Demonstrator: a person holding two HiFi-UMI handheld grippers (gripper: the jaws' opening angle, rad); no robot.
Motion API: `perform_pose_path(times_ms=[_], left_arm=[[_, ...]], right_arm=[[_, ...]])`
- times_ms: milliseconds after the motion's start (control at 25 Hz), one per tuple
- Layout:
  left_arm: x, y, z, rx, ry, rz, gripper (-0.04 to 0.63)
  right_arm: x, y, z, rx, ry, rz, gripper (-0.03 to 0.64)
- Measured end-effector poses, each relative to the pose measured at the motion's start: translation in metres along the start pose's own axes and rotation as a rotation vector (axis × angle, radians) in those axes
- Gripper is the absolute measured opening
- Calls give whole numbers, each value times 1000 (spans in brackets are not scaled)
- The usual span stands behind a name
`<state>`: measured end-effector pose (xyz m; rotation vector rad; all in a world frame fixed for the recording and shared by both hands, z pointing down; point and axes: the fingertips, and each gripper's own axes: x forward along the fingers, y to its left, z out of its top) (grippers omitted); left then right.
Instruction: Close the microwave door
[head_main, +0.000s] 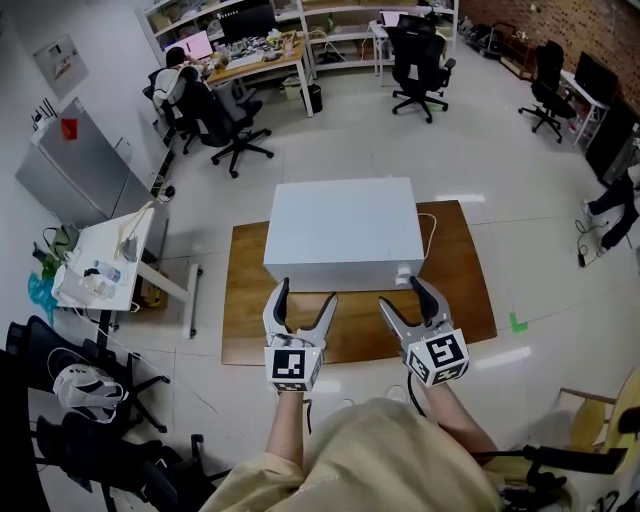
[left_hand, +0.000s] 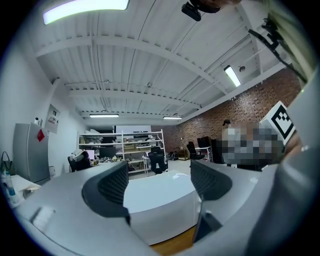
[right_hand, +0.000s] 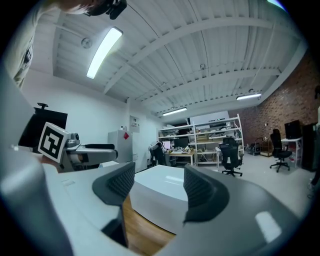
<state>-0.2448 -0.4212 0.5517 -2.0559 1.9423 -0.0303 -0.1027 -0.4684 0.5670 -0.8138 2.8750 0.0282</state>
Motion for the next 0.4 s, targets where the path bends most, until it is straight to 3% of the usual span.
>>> perform_pose_path(times_ms=[400], left_arm=[[16, -3, -4, -1, 11, -27, 371]], right_arm=[[3, -9, 2, -13, 24, -24, 295]])
